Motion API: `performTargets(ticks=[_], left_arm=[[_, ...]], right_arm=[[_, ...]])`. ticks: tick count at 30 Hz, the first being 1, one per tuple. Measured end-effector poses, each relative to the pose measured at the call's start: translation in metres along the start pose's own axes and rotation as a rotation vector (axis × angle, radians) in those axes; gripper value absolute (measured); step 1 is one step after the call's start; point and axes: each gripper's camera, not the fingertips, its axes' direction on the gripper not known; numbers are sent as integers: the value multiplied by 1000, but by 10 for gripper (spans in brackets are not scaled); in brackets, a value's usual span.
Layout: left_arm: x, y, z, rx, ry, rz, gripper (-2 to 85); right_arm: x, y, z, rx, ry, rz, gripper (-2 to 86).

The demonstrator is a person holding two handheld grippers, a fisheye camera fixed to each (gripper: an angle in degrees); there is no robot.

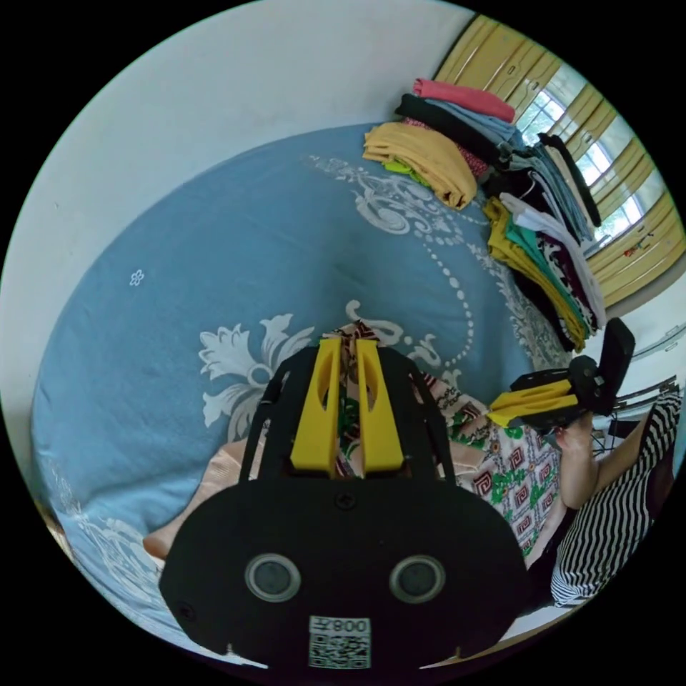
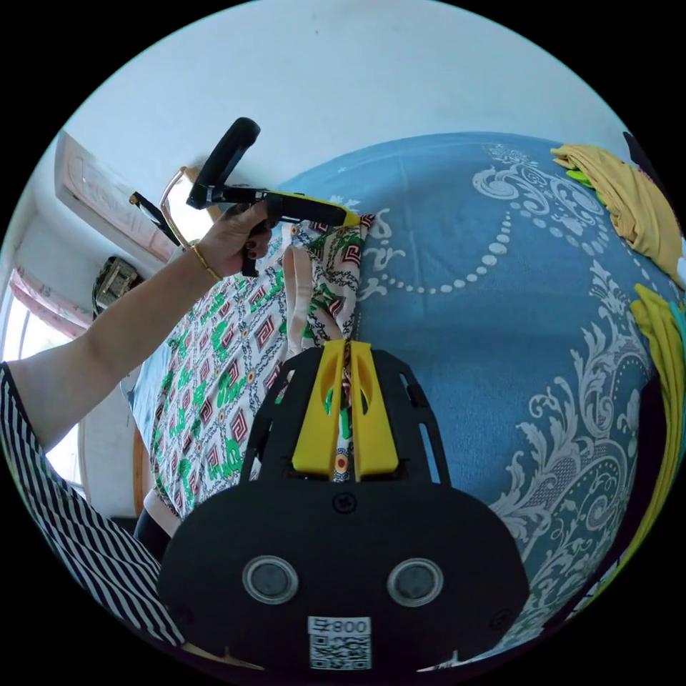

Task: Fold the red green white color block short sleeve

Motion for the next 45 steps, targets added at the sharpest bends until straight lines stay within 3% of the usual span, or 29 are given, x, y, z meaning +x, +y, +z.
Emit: performTargets(ticks=[12,16,21,24,27,30,39,45], left_arm=[[52,59,-53,163,60,-7,52],[72,75,-29,17,-20,-5,37],[85,87,-56,128,57,-21,31],[94,87,-43,7,22,-32,28],[102,90,-67,118,88,-51,29],[112,82,-85,196,104,-45,38],[137,-10,-61,13,10,20,46],[163,-20,-87,50,25,25,34]], right_arm=[[5,6,-29,155,-38,36,10],[0,-4,-7,8,-114,-22,6],[-8,-7,-10,15,-52,-40,2],[-8,-9,-8,4,-104,-57,1],[-8,-12,-2,-48,-110,-56,1],[-7,-14,-3,-51,-131,-52,1],[-12,-19,-8,-49,-125,-51,1],[-17,-22,-20,-4,-122,-42,0]])
